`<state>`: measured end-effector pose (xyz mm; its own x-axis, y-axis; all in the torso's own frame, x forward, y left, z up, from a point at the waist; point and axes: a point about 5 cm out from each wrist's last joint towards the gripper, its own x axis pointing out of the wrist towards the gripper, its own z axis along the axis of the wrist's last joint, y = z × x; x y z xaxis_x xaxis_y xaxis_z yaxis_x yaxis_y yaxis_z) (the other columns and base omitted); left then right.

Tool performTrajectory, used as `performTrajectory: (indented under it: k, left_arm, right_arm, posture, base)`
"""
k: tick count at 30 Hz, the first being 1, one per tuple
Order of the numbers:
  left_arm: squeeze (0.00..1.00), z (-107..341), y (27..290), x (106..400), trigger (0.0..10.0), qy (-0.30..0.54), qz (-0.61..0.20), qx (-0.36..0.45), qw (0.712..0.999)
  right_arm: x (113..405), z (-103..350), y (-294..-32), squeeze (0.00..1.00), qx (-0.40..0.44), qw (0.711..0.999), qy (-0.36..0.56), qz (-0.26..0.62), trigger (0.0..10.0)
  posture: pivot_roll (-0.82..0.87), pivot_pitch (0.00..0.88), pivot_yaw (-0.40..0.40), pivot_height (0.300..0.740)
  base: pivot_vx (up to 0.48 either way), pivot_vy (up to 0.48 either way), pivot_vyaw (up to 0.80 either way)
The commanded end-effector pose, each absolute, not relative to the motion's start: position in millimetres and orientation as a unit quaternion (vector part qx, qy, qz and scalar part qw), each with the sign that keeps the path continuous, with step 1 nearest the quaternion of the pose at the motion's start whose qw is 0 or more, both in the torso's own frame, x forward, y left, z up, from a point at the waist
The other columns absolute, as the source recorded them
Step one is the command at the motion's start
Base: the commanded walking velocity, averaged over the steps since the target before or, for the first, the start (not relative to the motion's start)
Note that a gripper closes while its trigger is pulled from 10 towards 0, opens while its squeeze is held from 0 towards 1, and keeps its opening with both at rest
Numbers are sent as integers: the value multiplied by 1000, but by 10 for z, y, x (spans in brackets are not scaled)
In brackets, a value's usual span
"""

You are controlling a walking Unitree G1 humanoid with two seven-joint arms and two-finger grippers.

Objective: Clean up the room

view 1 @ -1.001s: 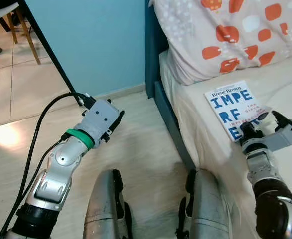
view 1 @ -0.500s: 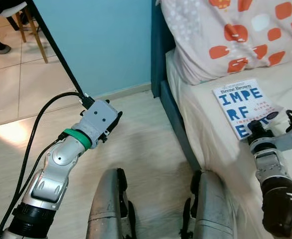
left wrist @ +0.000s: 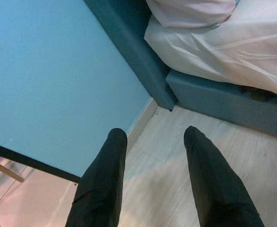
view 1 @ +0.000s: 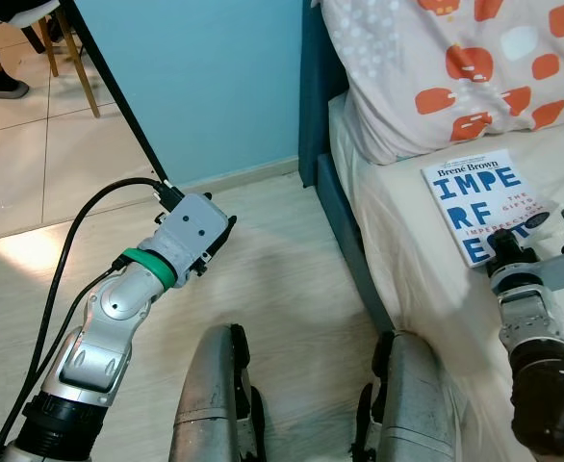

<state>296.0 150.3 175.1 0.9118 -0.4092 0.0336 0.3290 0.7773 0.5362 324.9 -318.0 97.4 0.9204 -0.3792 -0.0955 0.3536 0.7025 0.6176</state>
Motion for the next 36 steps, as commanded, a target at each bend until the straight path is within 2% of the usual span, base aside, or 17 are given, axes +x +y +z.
performTrajectory:
  k: [1, 3, 4, 12, 16, 17, 29, 31, 32, 33, 34, 36]
  left_arm:
    - [0, 1680, 1518, 2926, 10000, -60, -198, 274, 939]
    - [0, 1677, 1511, 2930, 10000, -59, -199, 273, 939]
    - [0, 1676, 1506, 2933, 10000, -60, -200, 273, 939]
    - [0, 1672, 1497, 2945, 10000, -60, -201, 272, 939]
    - [0, 1657, 1488, 2940, 10000, -60, -202, 273, 939]
    - [0, 1654, 1481, 2939, 10000, -61, -202, 273, 938]
    - [0, 1632, 1435, 2951, 10000, -63, -203, 269, 939]
    - [0, 1614, 1374, 2967, 10000, -67, -205, 258, 942]
    - [0, 1614, 1374, 2967, 10000, -67, -205, 258, 942]
    - [0, 1629, 1334, 2970, 10000, -73, -209, 233, 947]
    - [0, 1629, 1334, 2970, 10000, -73, -209, 233, 947]
    - [0, 1662, 1270, 2966, 10000, -72, -214, 170, 959]
  right_arm:
    - [3148, 896, -3284, 671, 317, 919, -6, -236, 10000]
    - [3140, 909, -3308, 702, 311, 920, -8, -238, 10000]
    - [3133, 918, -3327, 1000, 301, 923, -6, -240, 10000]
    - [3129, 958, -3368, 1000, 276, 932, -6, -235, 10000]
    - [3107, 1039, -3443, 973, 261, 931, -37, -252, 10000]
    - [3097, 1065, -3462, 0, 253, 931, -50, -259, 10000]
    - [3068, 1207, -3478, 0, 202, 934, -117, -271, 10000]
    - [3025, 1416, -3465, 0, 157, 928, -190, -278, 10000]
    - [3025, 1416, -3465, 0, 157, 928, -190, -278, 10000]
    - [3027, 1525, -3297, 0, 143, 932, -224, -246, 10000]
    - [3027, 1525, -3297, 0, 143, 932, -224, -246, 10000]
    - [2988, 1621, -2967, 0, 137, 940, -252, -185, 10000]
  posture:
    - [209, 193, 140, 576]
    - [197, 193, 141, 576]
    - [197, 193, 141, 576]
    - [191, 192, 140, 576]
    - [187, 191, 137, 576]
    - [184, 189, 134, 576]
    - [156, 184, 124, 576]
    - [120, 163, 88, 576]
    - [120, 163, 88, 576]
    - [108, 154, 78, 576]
    - [108, 154, 78, 576]
    - [86, 132, 56, 576]
  base:
    - [0, 0, 0]
    - [0, 0, 0]
    - [0, 0, 0]
    - [0, 0, 0]
    - [0, 0, 0]
    - [0, 0, 0]
    - [0, 0, 0]
    - [0, 0, 0]
    - [0, 0, 0]
    - [0, 0, 0]
    - [0, 0, 0]
    - [0, 0, 0]
